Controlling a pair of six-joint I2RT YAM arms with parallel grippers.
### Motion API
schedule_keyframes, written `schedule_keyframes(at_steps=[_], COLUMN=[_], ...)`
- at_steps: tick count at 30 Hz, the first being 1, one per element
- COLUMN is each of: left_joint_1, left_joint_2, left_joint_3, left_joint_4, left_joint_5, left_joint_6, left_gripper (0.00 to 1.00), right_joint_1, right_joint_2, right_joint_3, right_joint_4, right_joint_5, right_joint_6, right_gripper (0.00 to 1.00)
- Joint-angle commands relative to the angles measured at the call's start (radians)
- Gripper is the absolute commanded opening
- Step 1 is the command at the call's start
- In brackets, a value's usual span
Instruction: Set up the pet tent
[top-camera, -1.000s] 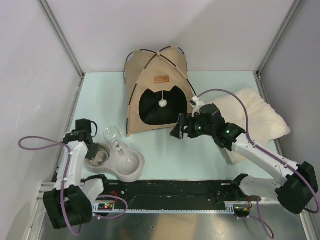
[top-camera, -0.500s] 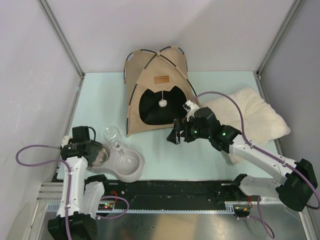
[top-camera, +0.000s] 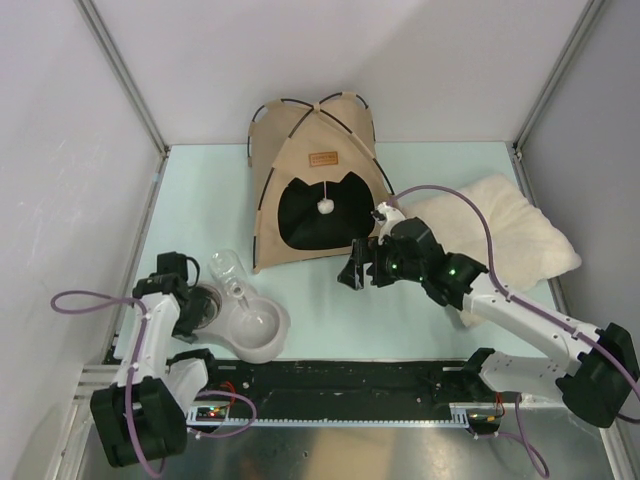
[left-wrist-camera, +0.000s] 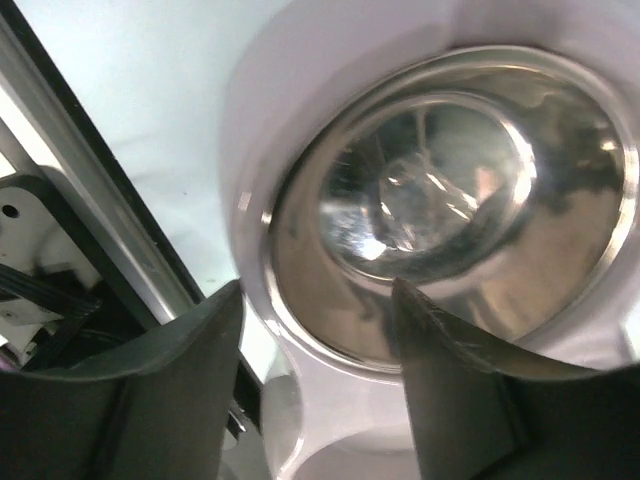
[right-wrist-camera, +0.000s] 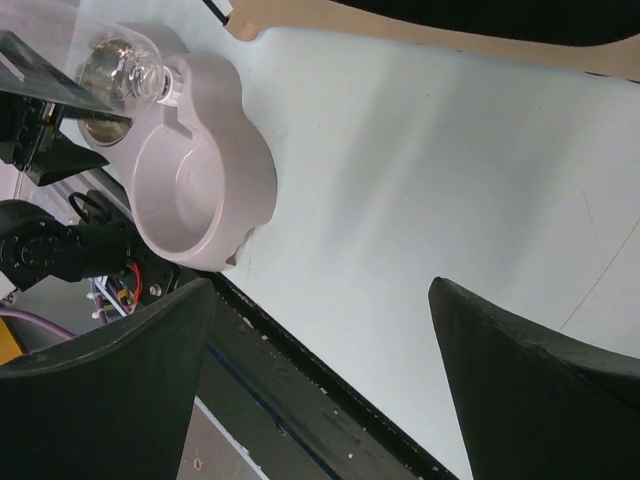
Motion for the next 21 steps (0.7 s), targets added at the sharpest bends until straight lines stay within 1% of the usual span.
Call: schedule_keyframes(at_steps=[1,6,10,21], left_joint_1=[0.008,0.008,0.027,0.156], left_joint_2=[0.058,0.112,0.172,0.395], left_joint_3=[-0.016,0.016,0.066,0.205], left_joint_4=[0.095,0.135,0.183,0.302], left_joint_5=[-0.043,-0.106,-0.127,-0.141], left_joint_6=[-0.03,-0.024,-0.008,0.032], left_gripper=[0.58,0.49,0.43,0.35], right_joint_1=[0.001,-0.016,-0.026,-0.053], right_joint_2=[-0.041,-0.064,-0.07,-0.08], right_joint_3=[-0.002,-0.002,-0.002,-0.002], right_joint_4=[-0.001,-0.015,-0.019,-0.037], right_joint_5=[0.033,0.048,0.049,0.053], right_joint_6=[0.0,-0.01,-0.018,-0.037], right_gripper=[0.93,0.93,0.93,0.93])
